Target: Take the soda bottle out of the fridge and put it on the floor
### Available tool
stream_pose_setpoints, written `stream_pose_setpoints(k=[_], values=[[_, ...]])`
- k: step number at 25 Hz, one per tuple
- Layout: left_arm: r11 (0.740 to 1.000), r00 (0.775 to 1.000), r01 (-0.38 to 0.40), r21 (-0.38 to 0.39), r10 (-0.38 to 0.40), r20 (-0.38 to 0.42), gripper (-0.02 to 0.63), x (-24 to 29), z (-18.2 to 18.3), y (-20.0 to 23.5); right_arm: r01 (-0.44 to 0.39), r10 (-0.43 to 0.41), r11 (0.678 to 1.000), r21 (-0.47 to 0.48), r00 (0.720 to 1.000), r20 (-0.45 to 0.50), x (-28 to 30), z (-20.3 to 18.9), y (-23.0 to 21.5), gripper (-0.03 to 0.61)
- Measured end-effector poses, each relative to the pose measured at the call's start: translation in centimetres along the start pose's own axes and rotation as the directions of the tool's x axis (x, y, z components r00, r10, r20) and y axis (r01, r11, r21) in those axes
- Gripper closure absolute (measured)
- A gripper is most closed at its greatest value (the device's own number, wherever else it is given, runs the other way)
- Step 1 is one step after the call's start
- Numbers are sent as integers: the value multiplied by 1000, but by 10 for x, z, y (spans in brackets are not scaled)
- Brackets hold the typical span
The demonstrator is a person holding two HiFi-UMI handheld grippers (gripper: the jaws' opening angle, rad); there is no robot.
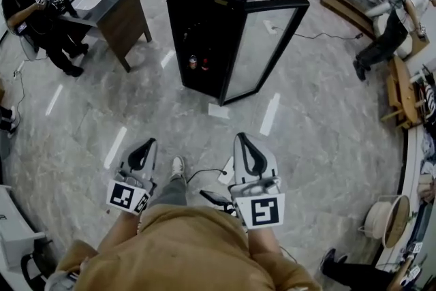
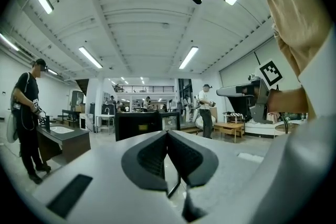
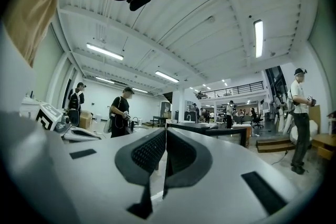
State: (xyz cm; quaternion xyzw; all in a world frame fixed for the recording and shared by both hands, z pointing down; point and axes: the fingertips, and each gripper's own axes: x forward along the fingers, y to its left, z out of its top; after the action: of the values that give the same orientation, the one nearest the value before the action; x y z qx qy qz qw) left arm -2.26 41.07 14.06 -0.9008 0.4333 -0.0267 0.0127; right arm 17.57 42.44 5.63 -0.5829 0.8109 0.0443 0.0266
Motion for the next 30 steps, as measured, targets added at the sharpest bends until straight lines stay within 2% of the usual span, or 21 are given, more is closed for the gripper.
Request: stream_pose_setpoints(k=[6,12,15,19,24,30], values=[[997,1000,1,-74,-3,-26,612,56,-20,101,-55,55,998,-9,996,-68,125,-18,30,577],[991,998,24,-135,-31,-50,612,92,-41,188,-50,47,999,-17,989,-142,215,-33,52,577],[989,996,57,-137,-66,-55,612,110,-47,217,-30,24,999,-40,988,-152,241,-31,57,577],[986,993,106,-131,-112,-40,612,135,-42,230,16,-23,998,-57,991,-134,258,-20,50,577],[979,984,172,-111,-176,-25,612,160,-32,221,66,-72,996,-57,990,-119,264,-16,29,577],[980,983,170,-107,-177,-58,612,191,-34,225,59,-61,998,-21,993,-103,289,-27,5,577]])
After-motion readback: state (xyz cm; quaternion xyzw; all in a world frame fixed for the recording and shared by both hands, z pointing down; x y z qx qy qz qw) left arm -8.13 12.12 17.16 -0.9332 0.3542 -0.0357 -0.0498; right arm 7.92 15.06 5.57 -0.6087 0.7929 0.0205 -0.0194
